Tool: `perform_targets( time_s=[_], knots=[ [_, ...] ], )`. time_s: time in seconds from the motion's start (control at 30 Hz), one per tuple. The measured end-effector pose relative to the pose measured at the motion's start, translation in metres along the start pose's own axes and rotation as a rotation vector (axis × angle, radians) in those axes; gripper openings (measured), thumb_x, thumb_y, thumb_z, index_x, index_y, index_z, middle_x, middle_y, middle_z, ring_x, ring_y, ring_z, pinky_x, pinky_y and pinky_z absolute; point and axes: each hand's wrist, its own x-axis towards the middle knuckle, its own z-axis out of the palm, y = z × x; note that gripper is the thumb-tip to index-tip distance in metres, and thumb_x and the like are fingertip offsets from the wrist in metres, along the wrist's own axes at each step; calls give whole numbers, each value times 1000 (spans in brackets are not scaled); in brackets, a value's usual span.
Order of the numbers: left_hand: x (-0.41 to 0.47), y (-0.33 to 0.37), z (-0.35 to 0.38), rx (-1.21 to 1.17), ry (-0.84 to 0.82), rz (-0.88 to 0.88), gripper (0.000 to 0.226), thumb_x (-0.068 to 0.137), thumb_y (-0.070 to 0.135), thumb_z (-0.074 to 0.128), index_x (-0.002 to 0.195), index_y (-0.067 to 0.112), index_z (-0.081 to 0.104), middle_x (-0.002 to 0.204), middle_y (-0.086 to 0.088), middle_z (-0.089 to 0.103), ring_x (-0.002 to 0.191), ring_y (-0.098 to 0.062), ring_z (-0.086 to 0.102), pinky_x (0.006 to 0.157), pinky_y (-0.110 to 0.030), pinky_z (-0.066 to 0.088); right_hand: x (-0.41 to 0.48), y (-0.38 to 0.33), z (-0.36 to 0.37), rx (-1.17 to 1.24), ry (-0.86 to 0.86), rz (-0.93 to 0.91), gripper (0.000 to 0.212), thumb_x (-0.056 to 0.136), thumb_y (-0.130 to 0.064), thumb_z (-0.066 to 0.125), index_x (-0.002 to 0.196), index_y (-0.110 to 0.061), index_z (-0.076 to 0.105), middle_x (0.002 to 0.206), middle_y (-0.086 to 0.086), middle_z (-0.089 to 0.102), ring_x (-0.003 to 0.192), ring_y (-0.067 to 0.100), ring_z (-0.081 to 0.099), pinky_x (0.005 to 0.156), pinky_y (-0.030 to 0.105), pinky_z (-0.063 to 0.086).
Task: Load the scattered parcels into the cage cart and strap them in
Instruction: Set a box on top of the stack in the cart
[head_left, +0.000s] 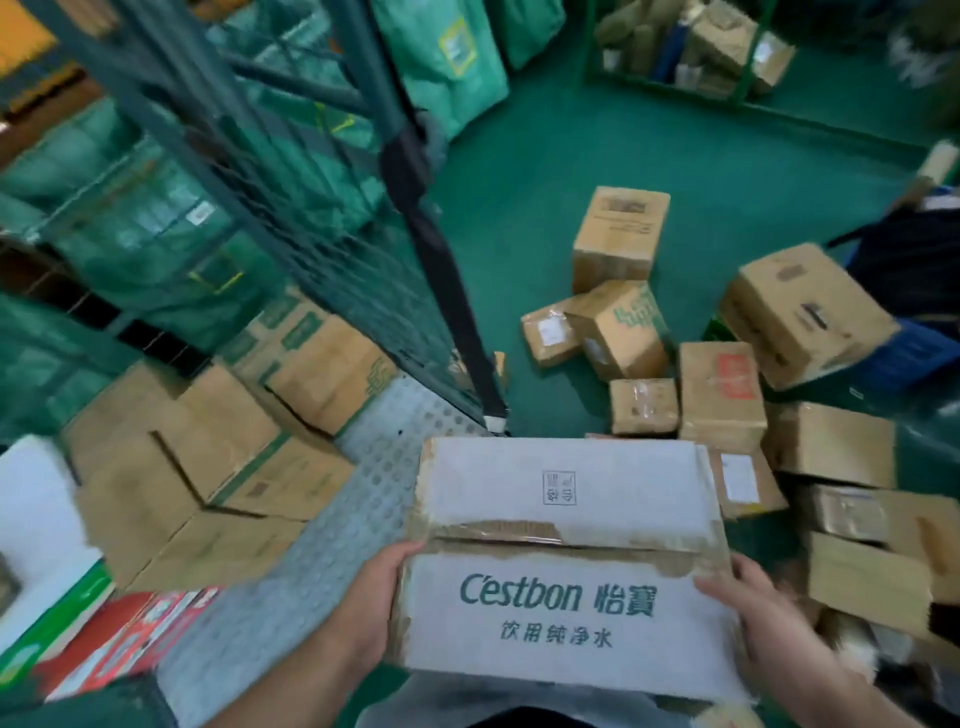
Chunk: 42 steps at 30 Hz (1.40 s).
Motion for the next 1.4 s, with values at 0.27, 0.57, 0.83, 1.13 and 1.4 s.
perform_targets(
  time_s=[0.27, 0.57, 0.83, 1.13, 1.4],
  knots=[
    [-6, 0, -176, -127, 260, 55, 32, 96, 35, 63, 123, 17, 66, 98, -10, 79, 89, -33, 74, 78, -45, 58, 23, -16, 165, -393, -322, -84, 103, 47, -33, 95, 140, -45, 51, 129, -13, 70, 123, 9, 64, 114, 42, 42],
    [-9, 40, -378, -388, 271, 333, 30, 91, 5, 65, 117, 21, 66, 92, 10, 79, 76, -7, 75, 75, -29, 54, 34, -46, 444, -677, -224, -295, 96, 56, -23, 85, 142, -12, 43, 108, -5, 64, 96, 14, 64, 97, 43, 48],
    [18, 162, -507, -382, 292, 540, 41, 98, 14, 63, 138, 23, 58, 124, 1, 73, 99, -12, 71, 78, -27, 53, 49, -145, 635, -689, -260, -559, 61, 98, -44, 62, 154, -33, 40, 138, -32, 44, 130, 9, 46, 117, 43, 32],
    [113, 305, -583, -161, 426, 601, 68, 104, 13, 55, 153, 53, 31, 131, 13, 60, 110, -13, 64, 77, -38, 61, 172, -230, 808, -756, -397, -632, 38, 107, -33, 52, 142, -47, 52, 128, -24, 64, 116, 7, 61, 101, 41, 52],
    [270, 361, -619, -385, 656, 430, 41, 101, 3, 57, 138, 19, 56, 119, 3, 66, 96, -10, 63, 77, -26, 57, 342, -236, 929, -722, -439, -550, 37, 109, -24, 48, 139, -45, 55, 129, -27, 62, 124, 7, 57, 111, 47, 46]
  ],
)
